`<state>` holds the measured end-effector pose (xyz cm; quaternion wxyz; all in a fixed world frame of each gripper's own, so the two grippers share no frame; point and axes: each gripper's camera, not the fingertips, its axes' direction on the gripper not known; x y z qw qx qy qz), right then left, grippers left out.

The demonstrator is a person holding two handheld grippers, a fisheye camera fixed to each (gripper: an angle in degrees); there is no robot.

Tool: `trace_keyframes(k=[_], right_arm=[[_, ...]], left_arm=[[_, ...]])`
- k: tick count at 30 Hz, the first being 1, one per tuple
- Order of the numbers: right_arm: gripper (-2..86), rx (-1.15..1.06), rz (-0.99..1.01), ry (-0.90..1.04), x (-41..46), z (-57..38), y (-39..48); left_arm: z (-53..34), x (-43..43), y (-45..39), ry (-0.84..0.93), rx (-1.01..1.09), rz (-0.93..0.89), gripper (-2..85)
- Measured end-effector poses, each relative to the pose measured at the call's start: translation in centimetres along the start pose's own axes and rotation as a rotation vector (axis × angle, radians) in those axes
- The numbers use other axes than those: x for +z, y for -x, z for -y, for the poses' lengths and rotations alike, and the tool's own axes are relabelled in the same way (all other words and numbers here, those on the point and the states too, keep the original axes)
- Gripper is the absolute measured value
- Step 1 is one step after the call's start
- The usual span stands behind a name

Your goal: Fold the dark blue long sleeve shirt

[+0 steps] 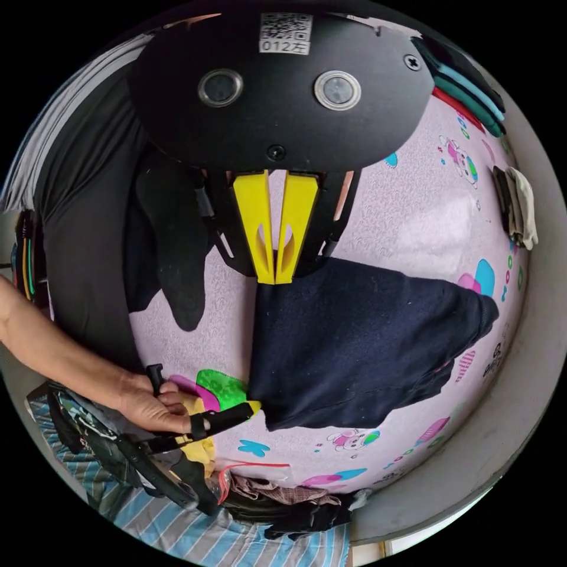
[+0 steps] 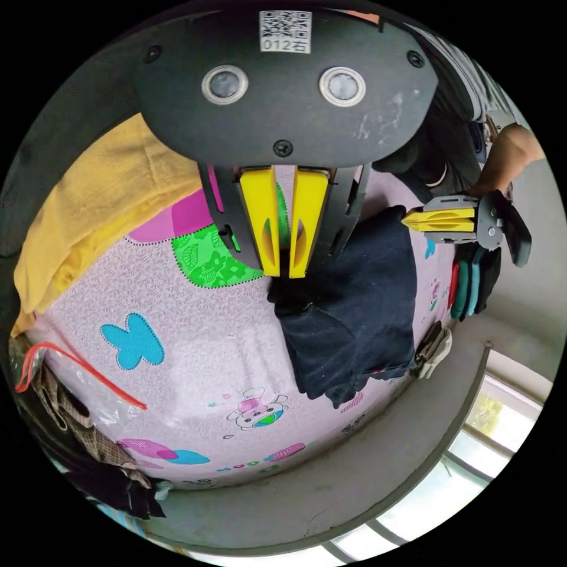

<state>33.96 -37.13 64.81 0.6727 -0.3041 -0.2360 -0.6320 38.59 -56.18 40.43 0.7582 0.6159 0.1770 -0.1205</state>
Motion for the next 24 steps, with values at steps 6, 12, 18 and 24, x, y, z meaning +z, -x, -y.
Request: trace_keyframes(k=[6, 12, 18, 24], right_arm=[[0.9, -0.070, -0.139, 0.015, 0.5, 5.9, -0.1], [0.9, -0.105, -0.133, 0.048, 1.2, 9.5, -1.5], [0.7, -0.085, -0.049, 0.057, 1.5, 10.5, -4.0], [0.6, -0.126, -0.041, 0.087, 2.0, 11.4, -5.2]], left_arm=[[0.0, -2.3, 1.7, -0.060, -0.007, -0.025, 0.4], [-3.1, -6.6, 11.8, -0.123, -0.169, 0.268, 0.9], [-3.1, -10.4, 18.0, -0.214, -0.216, 0.385, 4.4], [0.3, -8.0, 17.9, -0.131, 0.004, 0.420, 2.0]])
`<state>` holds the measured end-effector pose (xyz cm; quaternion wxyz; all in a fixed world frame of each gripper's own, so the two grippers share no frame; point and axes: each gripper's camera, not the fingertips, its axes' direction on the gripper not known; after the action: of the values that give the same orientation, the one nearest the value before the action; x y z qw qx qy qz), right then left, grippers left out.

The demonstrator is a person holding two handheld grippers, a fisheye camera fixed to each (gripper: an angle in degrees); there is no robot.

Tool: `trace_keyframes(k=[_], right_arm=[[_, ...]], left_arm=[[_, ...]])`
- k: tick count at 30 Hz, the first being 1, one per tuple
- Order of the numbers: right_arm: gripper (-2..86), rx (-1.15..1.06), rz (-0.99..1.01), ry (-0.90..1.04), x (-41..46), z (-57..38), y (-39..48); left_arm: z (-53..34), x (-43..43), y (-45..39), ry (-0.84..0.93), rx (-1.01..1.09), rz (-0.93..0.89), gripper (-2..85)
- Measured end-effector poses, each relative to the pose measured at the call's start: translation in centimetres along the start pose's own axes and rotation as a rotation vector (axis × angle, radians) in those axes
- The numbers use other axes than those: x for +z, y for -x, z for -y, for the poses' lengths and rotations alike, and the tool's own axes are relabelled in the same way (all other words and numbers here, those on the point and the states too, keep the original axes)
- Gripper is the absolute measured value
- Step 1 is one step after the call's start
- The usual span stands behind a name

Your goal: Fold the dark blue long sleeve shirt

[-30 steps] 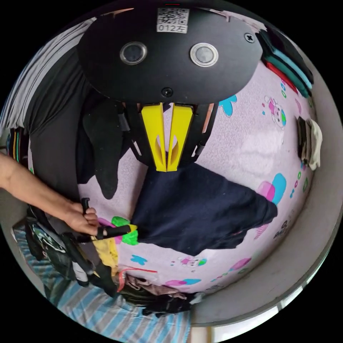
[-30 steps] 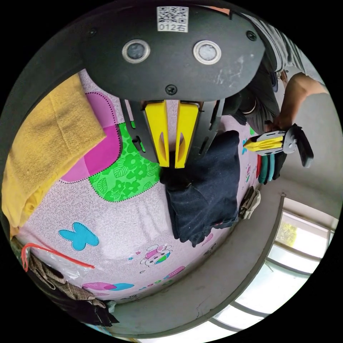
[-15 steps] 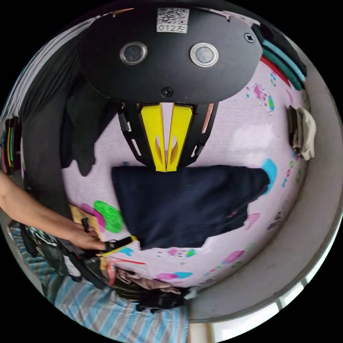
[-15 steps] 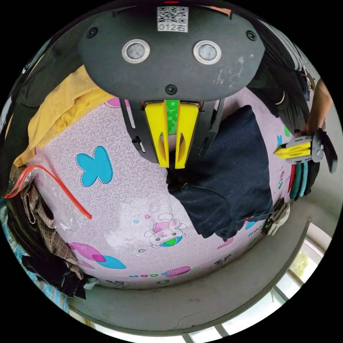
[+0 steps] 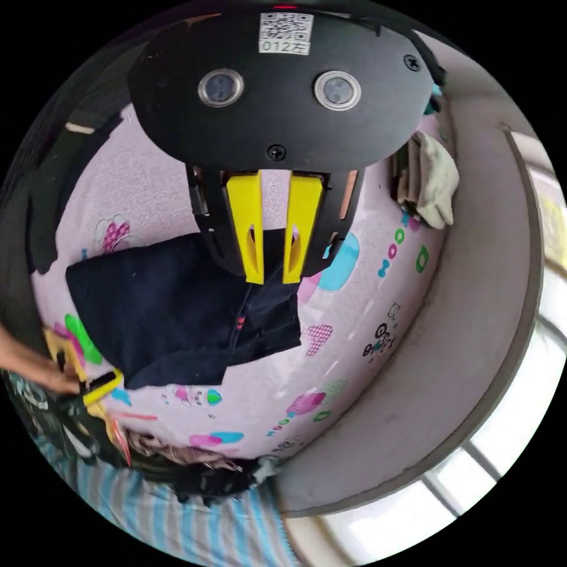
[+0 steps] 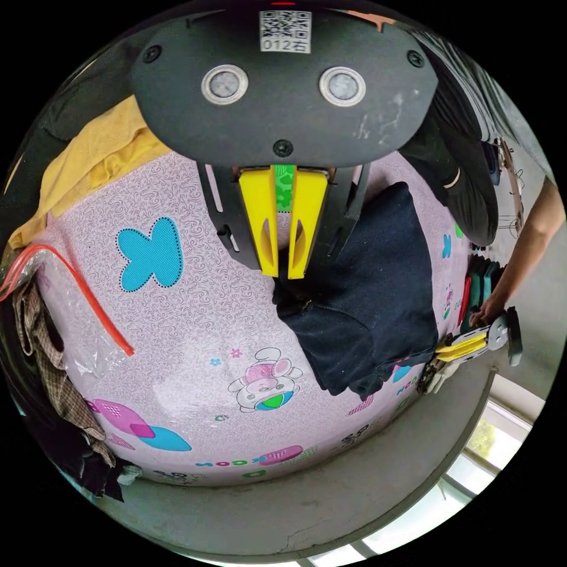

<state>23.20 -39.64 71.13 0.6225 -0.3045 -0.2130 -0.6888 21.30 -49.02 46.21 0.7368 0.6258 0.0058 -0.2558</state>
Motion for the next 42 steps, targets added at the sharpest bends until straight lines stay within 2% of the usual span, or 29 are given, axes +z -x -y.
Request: trace_keyframes(k=[3, 5, 11, 13, 17, 21, 23, 28, 33, 37, 42], right_arm=[[0.6, -0.016, 0.005, 0.019, 0.2, 0.3, -0.8], [0.8, -0.011, 0.011, 0.021, 0.4, 0.3, -1.6], [2.1, 0.022, 0.022, 0.004, 0.7, -0.3, -3.7], [3.2, 0.068, 0.056, -0.003, 0.7, -0.6, -5.0], [7.6, 0.220, 0.147, -0.065, -1.3, -2.6, -8.4], [7.9, 0.289, 0.304, -0.107, -3.5, -6.7, -9.2], [7.9, 0.271, 0.451, -0.028, -2.5, -9.4, -7.9], [8.6, 0.240, 0.621, 0.152, 2.4, -12.9, -4.7], [7.5, 0.198, 0.613, 0.209, 5.0, -13.1, -3.2], [0.8, 0.112, 0.548, 0.204, 4.6, -12.8, -2.5], [-0.3, 0.057, 0.504, 0.222, 4.2, -13.1, -1.7]], left_arm=[[1.4, 4.2, -1.4, 0.151, 0.059, 0.119, 0.7], [1.6, 7.5, -1.4, 0.281, 0.018, 0.120, 0.4], [0.6, 6.9, 0.4, 0.230, -0.135, 0.158, 0.0], [-0.8, 5.1, 3.0, 0.228, -0.269, 0.199, -0.1], [-3.1, 0.7, 5.6, 0.123, -0.386, 0.104, 0.0], [-3.9, -3.6, 3.4, 0.004, -0.310, -0.004, 0.1], [-3.7, -4.7, 1.7, -0.031, -0.252, -0.035, 0.1], [-1.1, -4.7, -0.7, -0.015, -0.163, -0.058, 0.1], [2.0, -2.8, 0.0, 0.058, -0.154, -0.065, 0.1], [4.6, -1.1, 1.2, 0.128, -0.136, -0.096, 0.0], [7.0, -1.1, 3.4, 0.167, -0.157, -0.145, 0.1]])
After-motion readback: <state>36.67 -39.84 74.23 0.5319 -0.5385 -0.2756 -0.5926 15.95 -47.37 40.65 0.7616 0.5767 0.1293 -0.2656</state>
